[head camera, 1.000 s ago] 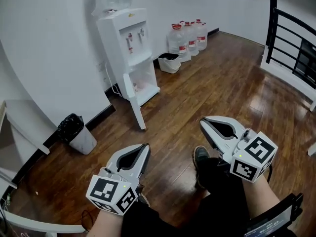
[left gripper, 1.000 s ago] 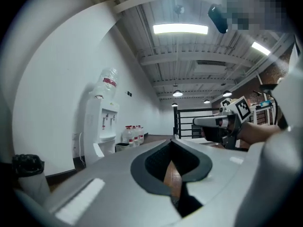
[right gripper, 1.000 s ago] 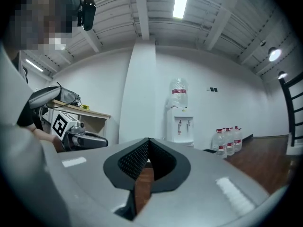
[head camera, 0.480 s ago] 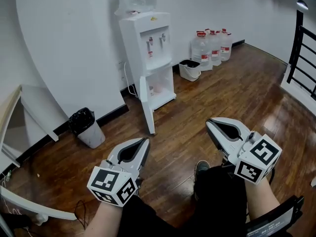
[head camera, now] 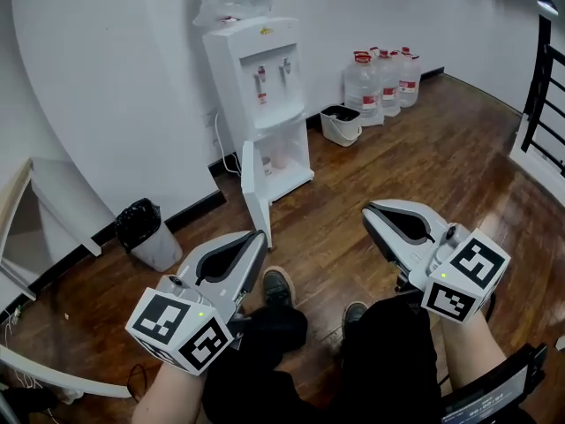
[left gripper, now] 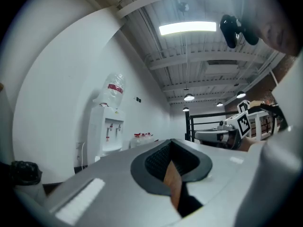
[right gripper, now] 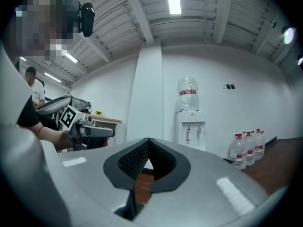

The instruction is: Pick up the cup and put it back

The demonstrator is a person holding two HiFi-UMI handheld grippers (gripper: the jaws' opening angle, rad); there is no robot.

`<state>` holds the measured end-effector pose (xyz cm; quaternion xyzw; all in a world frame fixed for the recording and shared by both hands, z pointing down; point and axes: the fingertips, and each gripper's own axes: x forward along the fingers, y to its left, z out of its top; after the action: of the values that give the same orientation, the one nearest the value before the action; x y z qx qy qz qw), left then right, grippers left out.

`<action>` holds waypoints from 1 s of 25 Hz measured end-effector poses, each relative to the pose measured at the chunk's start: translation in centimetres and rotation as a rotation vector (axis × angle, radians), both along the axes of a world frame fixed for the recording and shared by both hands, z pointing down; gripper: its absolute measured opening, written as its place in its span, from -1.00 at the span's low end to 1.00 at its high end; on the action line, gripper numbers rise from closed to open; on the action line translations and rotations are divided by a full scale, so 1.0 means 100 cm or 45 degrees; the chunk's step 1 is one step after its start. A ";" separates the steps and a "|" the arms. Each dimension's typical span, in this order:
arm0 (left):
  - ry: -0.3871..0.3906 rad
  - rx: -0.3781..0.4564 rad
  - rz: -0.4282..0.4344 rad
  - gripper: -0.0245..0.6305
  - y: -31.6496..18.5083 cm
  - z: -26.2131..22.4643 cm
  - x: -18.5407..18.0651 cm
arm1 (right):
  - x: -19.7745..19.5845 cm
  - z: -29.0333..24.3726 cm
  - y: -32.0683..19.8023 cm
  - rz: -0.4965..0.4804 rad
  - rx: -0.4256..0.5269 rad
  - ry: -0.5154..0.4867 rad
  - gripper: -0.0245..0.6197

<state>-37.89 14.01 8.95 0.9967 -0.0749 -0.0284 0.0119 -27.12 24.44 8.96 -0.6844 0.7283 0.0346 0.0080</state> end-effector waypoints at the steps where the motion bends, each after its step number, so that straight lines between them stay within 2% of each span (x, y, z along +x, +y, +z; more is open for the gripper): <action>1: 0.008 -0.002 -0.005 -0.28 -0.004 -0.001 0.006 | 0.006 -0.002 -0.003 -0.004 0.003 0.005 -0.92; 11: -0.025 0.012 -0.097 -0.28 -0.040 0.009 0.053 | 0.065 -0.006 -0.037 -0.070 -0.006 0.024 -0.92; 19: -0.093 0.010 -0.170 -0.28 -0.060 0.023 0.122 | 0.146 0.012 -0.057 -0.114 -0.009 -0.039 -0.92; 25: -0.121 -0.021 -0.288 -0.28 -0.086 0.029 0.155 | 0.191 0.014 -0.097 -0.224 -0.006 -0.044 -0.92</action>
<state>-22.38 5.36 11.83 0.9820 -0.1877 0.0184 0.0132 -7.97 14.71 10.37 -0.6184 0.7853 0.0203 0.0220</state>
